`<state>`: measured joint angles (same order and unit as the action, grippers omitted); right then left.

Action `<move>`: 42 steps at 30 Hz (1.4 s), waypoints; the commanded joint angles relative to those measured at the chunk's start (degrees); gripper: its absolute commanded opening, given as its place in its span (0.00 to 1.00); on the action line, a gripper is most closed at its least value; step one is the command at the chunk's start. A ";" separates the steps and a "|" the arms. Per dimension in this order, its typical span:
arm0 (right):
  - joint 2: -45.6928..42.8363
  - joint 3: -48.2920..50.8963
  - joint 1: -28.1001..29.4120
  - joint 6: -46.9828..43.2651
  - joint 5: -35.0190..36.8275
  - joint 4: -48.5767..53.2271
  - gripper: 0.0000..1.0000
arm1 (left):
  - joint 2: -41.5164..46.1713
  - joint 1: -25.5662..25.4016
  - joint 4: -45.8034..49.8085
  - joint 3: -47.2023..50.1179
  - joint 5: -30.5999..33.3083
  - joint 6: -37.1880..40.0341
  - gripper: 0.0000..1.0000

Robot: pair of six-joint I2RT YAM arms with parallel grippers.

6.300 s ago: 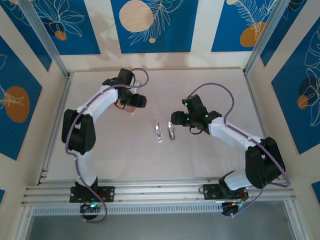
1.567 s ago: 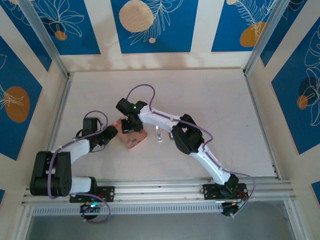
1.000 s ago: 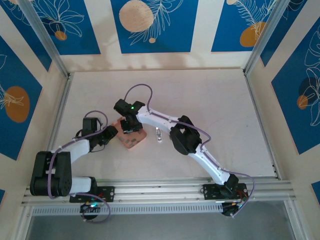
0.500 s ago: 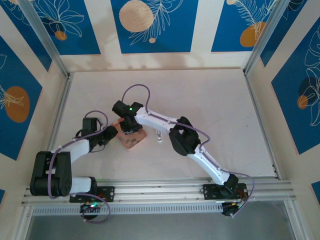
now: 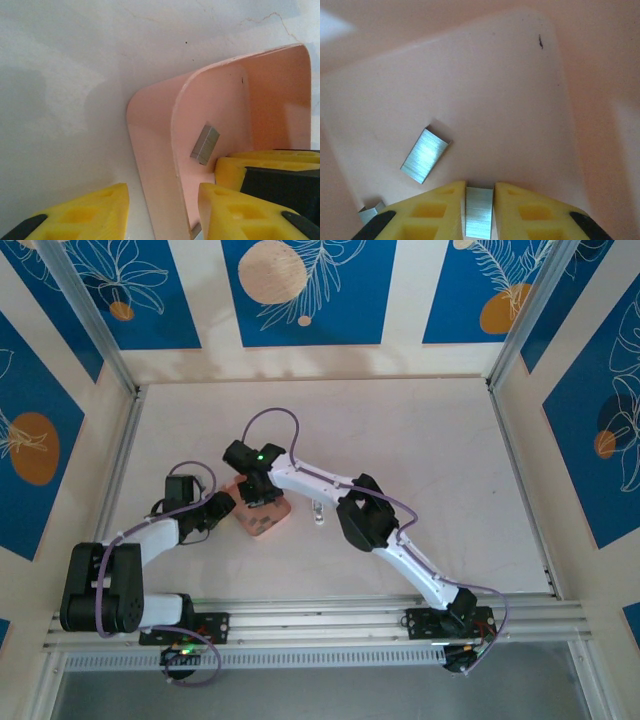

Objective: Load the staples into the stapler

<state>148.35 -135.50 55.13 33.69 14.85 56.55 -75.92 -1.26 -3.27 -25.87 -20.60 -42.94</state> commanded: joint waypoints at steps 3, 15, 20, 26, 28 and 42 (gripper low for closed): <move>7.78 -1.30 0.41 -2.04 2.26 6.22 0.27 | 1.00 0.77 2.24 0.10 -0.77 1.72 0.40; 7.31 -1.25 -0.24 -3.72 3.63 5.58 0.19 | 5.43 0.77 5.17 -0.24 0.70 3.24 0.40; 0.26 3.06 0.04 -4.48 3.00 -1.30 0.19 | 8.71 0.69 5.53 -0.28 0.97 3.90 0.40; -8.46 7.85 0.50 -5.21 5.64 -8.76 0.19 | 12.33 0.64 6.00 -1.37 1.03 4.10 0.41; -11.46 10.60 0.59 -5.37 6.64 -10.93 0.19 | 13.44 0.57 6.32 -1.79 0.79 4.35 0.41; -41.09 49.55 1.37 0.94 19.59 -31.44 0.19 | 18.96 -2.87 2.54 -1.26 0.13 7.73 0.43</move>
<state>111.55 -92.23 56.21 31.59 29.21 31.20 -58.43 -2.72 1.98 -26.46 -19.92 -36.91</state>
